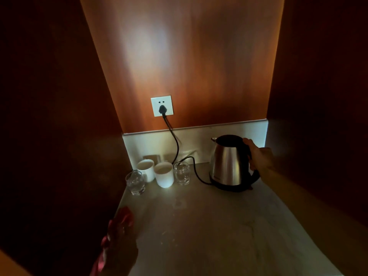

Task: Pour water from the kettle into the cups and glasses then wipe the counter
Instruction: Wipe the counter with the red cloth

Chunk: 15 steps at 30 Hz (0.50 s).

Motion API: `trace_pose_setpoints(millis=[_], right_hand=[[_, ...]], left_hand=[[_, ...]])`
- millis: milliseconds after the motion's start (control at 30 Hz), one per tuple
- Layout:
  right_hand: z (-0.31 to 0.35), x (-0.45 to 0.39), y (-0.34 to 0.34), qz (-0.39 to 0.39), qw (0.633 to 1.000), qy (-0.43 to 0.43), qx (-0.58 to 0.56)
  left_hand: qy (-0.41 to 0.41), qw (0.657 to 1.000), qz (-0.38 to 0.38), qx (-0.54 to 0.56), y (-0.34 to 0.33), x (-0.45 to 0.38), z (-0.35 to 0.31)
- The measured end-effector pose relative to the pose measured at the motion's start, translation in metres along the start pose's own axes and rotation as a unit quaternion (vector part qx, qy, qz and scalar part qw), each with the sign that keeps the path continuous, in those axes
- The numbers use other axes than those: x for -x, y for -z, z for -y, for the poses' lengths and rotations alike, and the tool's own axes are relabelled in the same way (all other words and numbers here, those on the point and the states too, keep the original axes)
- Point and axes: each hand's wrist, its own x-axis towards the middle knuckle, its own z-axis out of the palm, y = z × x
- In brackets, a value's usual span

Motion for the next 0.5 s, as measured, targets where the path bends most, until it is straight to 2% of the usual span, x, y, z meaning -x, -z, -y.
trace_pose_setpoints(millis=[100, 200, 300, 367, 500], right_hand=[[-0.004, -0.012, -0.002, -0.018, 1.0, -0.003, -0.007], [-0.009, -0.022, -0.003, -0.03, 0.999, -0.011, 0.011], [-0.015, -0.025, -0.006, -0.025, 0.999, -0.014, 0.017], [-0.017, -0.025, -0.007, -0.025, 0.999, -0.01, 0.02], [-0.017, -0.023, -0.007, -0.026, 0.999, -0.013, 0.031]], left_hand=[[-0.004, 1.0, -0.013, -0.003, 0.003, -0.001, -0.01], [0.026, 0.999, -0.012, -0.012, 0.006, -0.002, -0.012], [0.045, 0.992, 0.109, 0.05, 0.012, -0.002, -0.013], [0.048, 0.983, 0.147, 0.101, 0.017, -0.004, -0.016], [0.027, 0.99, 0.122, 0.062, 0.025, -0.003, -0.018]])
